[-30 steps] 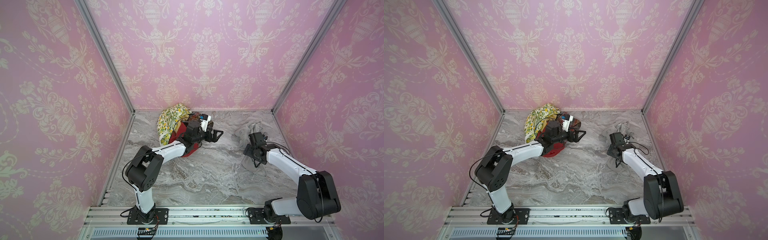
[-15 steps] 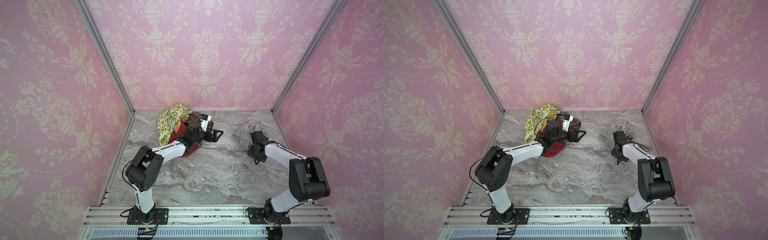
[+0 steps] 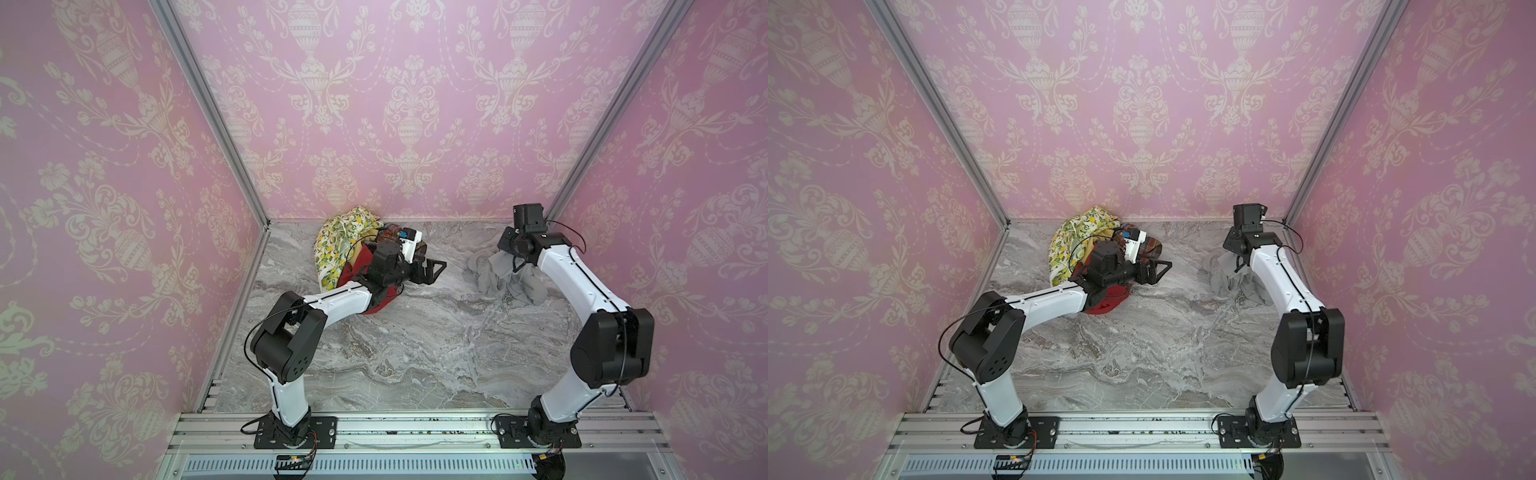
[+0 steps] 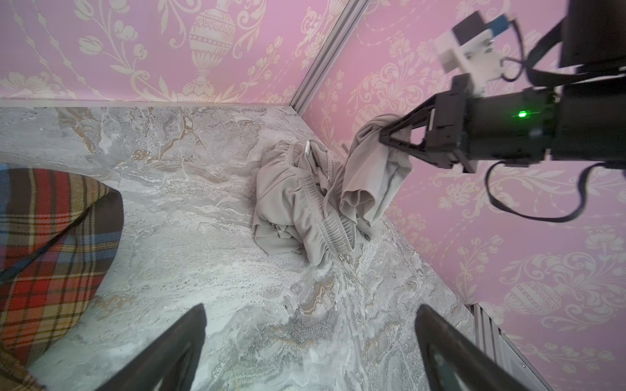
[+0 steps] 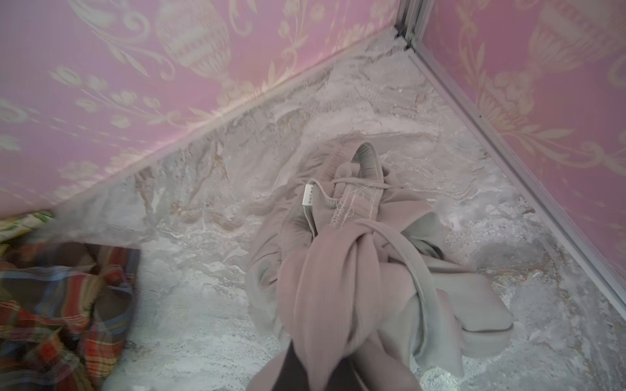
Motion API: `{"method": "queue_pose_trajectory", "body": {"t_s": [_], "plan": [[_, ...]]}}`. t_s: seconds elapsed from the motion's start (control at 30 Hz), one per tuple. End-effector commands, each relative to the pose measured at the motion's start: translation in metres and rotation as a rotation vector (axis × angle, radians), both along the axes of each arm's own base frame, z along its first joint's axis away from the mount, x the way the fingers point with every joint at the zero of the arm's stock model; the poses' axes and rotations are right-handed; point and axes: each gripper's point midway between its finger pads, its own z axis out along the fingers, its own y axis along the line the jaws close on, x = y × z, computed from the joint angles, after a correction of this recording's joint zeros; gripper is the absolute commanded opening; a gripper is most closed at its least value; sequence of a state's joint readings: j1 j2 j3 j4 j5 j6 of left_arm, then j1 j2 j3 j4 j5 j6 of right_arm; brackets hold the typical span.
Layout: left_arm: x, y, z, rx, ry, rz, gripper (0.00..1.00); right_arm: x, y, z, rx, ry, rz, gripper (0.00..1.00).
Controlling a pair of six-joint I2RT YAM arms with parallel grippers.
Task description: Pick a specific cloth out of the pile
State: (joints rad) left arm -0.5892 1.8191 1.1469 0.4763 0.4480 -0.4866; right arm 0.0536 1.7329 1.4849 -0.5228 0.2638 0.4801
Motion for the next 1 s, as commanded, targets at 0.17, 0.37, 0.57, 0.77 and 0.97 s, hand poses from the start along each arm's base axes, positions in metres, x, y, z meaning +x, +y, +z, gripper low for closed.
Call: {"method": "queue_pose_trajectory", "body": {"t_s": [0.17, 0.37, 0.57, 0.77, 0.97], "plan": [[-0.005, 0.006, -0.001, 0.008, 0.004, 0.006, 0.98, 0.003, 0.009, -0.08, 0.0, 0.219, 0.073, 0.76], [-0.003, 0.005, -0.002, 0.01, 0.004, 0.011, 0.98, 0.001, 0.003, -0.115, -0.012, 0.318, 0.044, 0.81], [-0.002, 0.01, 0.001, 0.032, -0.005, 0.035, 0.98, 0.009, -0.004, -0.14, 0.015, 0.36, 0.025, 0.81], [-0.003, 0.019, 0.009, 0.067, -0.031, 0.065, 0.98, 0.033, -0.023, -0.149, 0.047, 0.365, 0.007, 0.81], [0.008, 0.034, 0.014, 0.082, -0.03, 0.13, 0.99, 0.072, -0.034, -0.15, 0.037, 0.368, 0.028, 0.81]]}}
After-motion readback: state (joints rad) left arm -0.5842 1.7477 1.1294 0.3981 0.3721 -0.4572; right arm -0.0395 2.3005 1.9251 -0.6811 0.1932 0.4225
